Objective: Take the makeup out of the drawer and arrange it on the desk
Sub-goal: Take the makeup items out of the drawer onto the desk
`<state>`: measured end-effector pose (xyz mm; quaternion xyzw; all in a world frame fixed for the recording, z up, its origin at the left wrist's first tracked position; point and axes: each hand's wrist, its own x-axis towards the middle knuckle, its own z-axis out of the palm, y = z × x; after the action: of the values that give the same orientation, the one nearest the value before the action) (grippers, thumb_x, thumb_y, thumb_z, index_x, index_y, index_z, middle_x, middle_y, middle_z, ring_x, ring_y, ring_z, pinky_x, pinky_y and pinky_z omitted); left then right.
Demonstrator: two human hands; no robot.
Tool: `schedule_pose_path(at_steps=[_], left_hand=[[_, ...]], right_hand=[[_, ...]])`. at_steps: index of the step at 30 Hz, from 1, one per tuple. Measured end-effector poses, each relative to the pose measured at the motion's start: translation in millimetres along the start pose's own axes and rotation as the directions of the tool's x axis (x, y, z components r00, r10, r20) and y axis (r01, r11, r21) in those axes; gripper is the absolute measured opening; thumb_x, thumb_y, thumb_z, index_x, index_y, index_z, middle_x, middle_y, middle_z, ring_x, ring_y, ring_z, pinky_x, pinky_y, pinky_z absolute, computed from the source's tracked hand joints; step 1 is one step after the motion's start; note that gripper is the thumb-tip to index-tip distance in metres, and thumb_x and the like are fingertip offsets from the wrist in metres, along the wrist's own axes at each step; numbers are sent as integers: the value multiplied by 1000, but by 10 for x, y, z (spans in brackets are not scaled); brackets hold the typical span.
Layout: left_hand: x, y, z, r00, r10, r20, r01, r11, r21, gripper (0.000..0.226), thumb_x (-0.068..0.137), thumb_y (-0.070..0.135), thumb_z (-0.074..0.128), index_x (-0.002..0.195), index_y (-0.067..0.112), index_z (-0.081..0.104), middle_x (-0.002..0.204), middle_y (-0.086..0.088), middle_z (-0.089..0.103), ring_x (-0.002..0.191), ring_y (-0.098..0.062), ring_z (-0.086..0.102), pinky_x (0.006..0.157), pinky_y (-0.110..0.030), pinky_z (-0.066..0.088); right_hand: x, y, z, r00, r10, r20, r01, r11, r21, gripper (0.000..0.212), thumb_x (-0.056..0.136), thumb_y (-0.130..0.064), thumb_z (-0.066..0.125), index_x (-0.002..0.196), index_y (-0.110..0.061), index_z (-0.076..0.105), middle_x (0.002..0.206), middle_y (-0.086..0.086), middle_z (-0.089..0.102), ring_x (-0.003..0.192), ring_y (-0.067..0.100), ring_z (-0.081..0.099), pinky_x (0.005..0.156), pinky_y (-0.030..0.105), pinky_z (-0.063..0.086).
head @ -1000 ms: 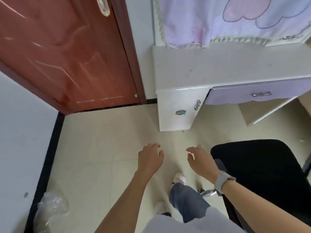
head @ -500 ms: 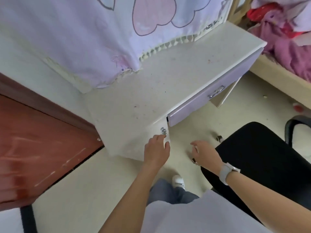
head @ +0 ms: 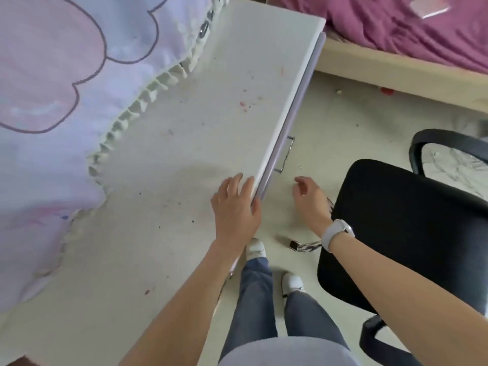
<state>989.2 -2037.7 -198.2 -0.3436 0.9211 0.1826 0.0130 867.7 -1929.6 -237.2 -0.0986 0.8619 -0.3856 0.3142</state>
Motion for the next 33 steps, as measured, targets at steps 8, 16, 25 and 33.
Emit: schedule_pose_path(at_steps=[8, 16, 25, 33], left_hand=[[588, 35, 374, 994, 89, -56, -82, 990, 115, 46, 87, 29, 55, 132, 25, 50, 146, -9, 39, 135, -40, 30, 105, -63, 16], [574, 106, 441, 987, 100, -128, -72, 977, 202, 48, 85, 30, 42, 132, 20, 52, 143, -15, 42, 132, -43, 34, 103, -65, 19], [377, 457, 609, 959, 151, -239, -98, 971, 220, 36, 80, 24, 50, 113, 16, 64, 117, -10, 60, 110, -27, 44, 91, -49, 33], [297, 813, 678, 993, -1, -121, -19, 987, -158, 31, 68, 2, 72, 98, 2, 65, 72, -8, 59, 58, -20, 54, 48, -19, 38]], right_hand=[[930, 57, 318, 987, 141, 71, -153, 967, 205, 48, 95, -26, 47, 140, -14, 36, 111, -4, 54, 92, 14, 54, 71, 27, 46], [1205, 141, 414, 968, 168, 187, -232, 885, 405, 32, 89, -7, 51, 120, -13, 51, 67, -5, 63, 62, 11, 60, 84, 47, 53], [1103, 343, 11, 961, 147, 234, -247, 835, 491, 33, 89, -2, 51, 122, -4, 51, 73, 2, 62, 68, 14, 58, 83, 34, 54], [964, 430, -459, 928, 135, 348, -271, 884, 381, 48, 94, -5, 46, 140, -5, 33, 104, 8, 63, 94, 23, 61, 93, 35, 48]])
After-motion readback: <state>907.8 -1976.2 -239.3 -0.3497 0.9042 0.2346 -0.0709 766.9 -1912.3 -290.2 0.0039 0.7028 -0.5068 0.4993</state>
